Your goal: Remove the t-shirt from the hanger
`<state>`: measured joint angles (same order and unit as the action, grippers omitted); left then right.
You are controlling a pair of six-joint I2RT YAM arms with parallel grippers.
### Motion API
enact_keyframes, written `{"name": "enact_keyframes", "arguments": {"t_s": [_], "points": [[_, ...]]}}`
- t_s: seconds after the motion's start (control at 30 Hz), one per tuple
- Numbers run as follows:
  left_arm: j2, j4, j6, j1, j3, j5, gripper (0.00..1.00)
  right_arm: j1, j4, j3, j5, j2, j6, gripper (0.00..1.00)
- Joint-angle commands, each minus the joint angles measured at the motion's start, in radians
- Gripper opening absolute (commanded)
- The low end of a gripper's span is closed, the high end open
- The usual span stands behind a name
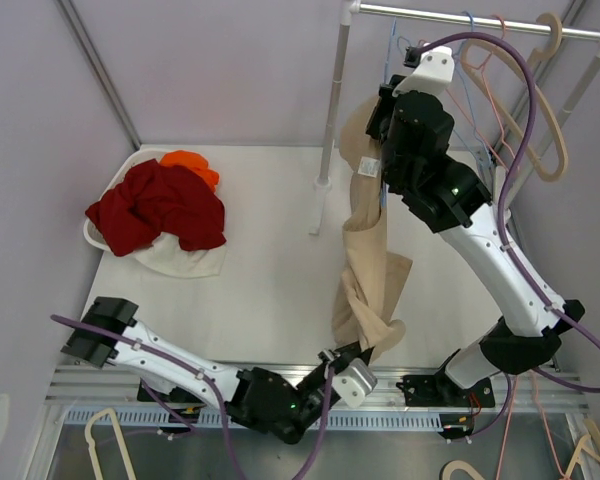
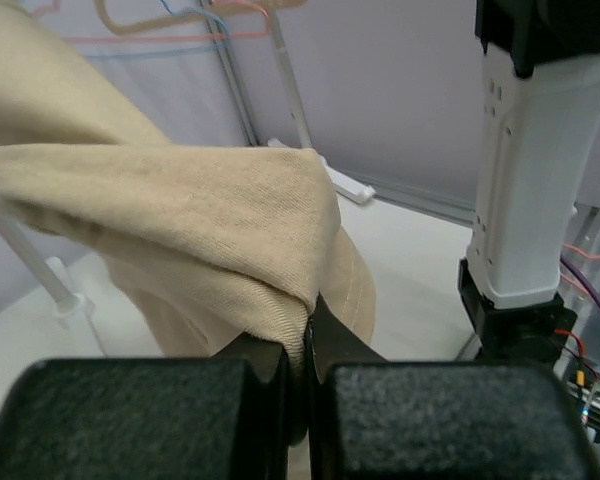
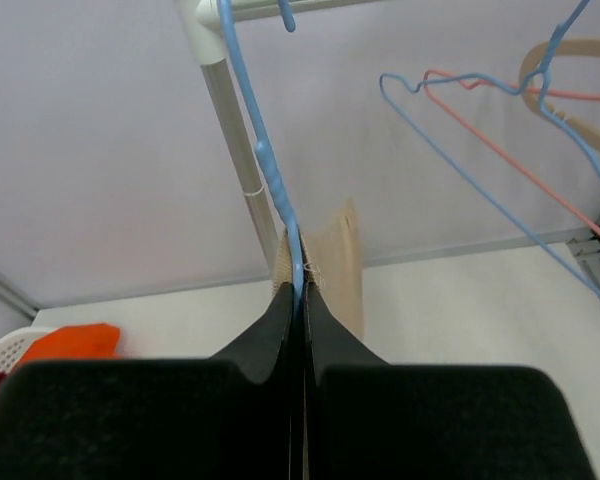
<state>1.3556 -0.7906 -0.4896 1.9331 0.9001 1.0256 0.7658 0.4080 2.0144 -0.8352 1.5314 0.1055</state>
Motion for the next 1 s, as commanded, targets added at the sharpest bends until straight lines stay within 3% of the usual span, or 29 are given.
{"name": "enact_keyframes", "arguments": {"t_s": [0.0, 0.13, 0.2, 0.33, 0.43, 0.53, 0.6, 0.73, 0.9, 0.97], "points": [[0.06, 0.054, 0.217, -0.028, -0.024, -0.157, 0.01, -0.043, -0.017, 0.086, 0.065, -0.008, 0.094, 0.0], [-0.027, 0.326, 0.478, -0.277, -0.018, -0.355, 0.01, 0.004, 0.089, 0.081, 0.088, -0.074, 0.154, 0.0], [-0.055, 0.379, 0.534, -0.434, 0.019, -0.409, 0.01, 0.021, 0.188, 0.081, 0.109, -0.102, 0.207, 0.0], [0.003, 0.746, 0.635, -0.696, 0.289, -0.436, 0.01, 0.024, 0.334, 0.05, 0.214, -0.178, 0.279, 0.0], [0.077, 0.961, 0.713, -0.817, 0.476, -0.49, 0.01, 0.026, 0.457, 0.063, 0.275, -0.201, 0.283, 0.0], [0.105, 1.048, 0.778, -0.888, 0.572, -0.539, 0.01, 0.026, 0.48, 0.061, 0.282, -0.223, 0.235, 0.0], [0.099, 1.106, 0.801, -0.899, 0.6, -0.538, 0.01, 0.026, 0.408, 0.012, 0.248, -0.261, 0.182, 0.0], [0.039, 1.192, 0.798, -0.907, 0.681, -0.542, 0.01, 0.017, 0.13, -0.095, 0.204, -0.301, -0.013, 0.0], [0.007, 1.324, 0.711, -1.0, 0.89, -0.561, 0.01, -0.111, 0.108, 0.041, 0.324, -0.188, -0.064, 0.0], [0.025, 1.335, 0.654, -1.104, 1.026, -0.634, 0.03, -0.123, 0.052, 0.052, 0.352, -0.146, -0.093, 0.0]]}}
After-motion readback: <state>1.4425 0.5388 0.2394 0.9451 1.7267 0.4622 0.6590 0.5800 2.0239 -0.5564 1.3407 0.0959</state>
